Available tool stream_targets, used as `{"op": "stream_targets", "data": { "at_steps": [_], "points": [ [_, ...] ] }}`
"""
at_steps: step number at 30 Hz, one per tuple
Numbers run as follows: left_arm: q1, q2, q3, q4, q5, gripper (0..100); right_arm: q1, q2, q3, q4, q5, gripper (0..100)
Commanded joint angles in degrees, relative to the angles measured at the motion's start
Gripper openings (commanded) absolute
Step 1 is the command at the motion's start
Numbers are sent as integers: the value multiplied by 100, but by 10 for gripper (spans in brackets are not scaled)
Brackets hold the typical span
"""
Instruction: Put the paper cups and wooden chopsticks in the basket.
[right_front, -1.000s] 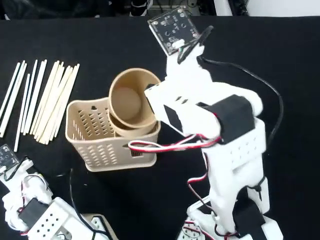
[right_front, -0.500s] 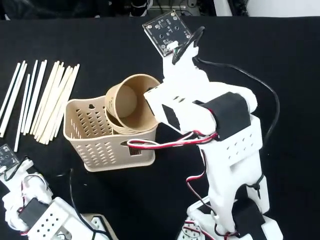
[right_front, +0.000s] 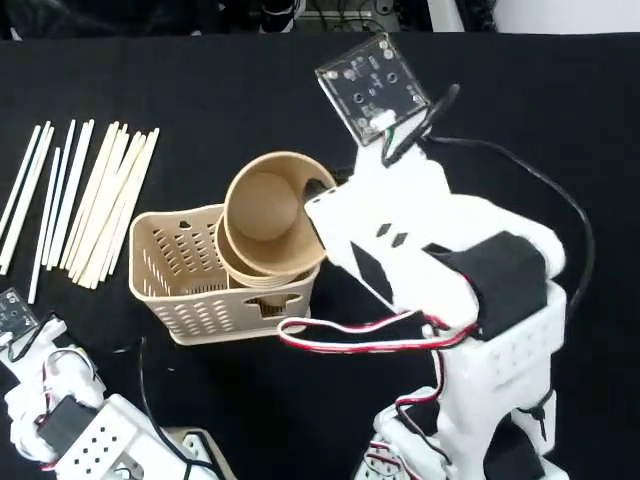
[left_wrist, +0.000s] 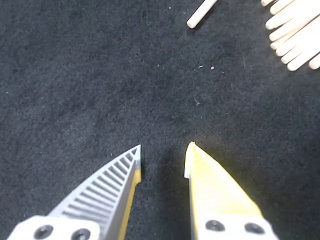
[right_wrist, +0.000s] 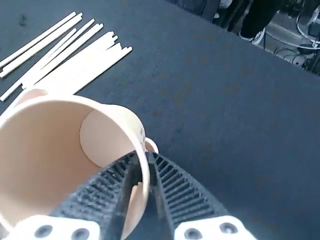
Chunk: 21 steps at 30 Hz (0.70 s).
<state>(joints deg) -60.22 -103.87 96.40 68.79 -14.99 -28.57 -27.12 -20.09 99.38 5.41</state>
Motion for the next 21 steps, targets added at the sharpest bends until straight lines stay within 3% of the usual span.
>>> {"op": "stream_targets", "data": {
  "at_steps": [1, 10, 17, 21],
  "points": [
    [22, -44, 101, -26, -44, 149, 88, -119, 251, 167, 44, 12],
    [22, -44, 101, -26, -44, 149, 70, -92, 734, 141, 79, 21],
    [22, -44, 101, -26, -44, 149, 53, -127, 725, -79, 88, 270],
    [22, -44, 101, -26, -44, 149, 53, -127, 725, -369, 44, 300]
  ]
}}
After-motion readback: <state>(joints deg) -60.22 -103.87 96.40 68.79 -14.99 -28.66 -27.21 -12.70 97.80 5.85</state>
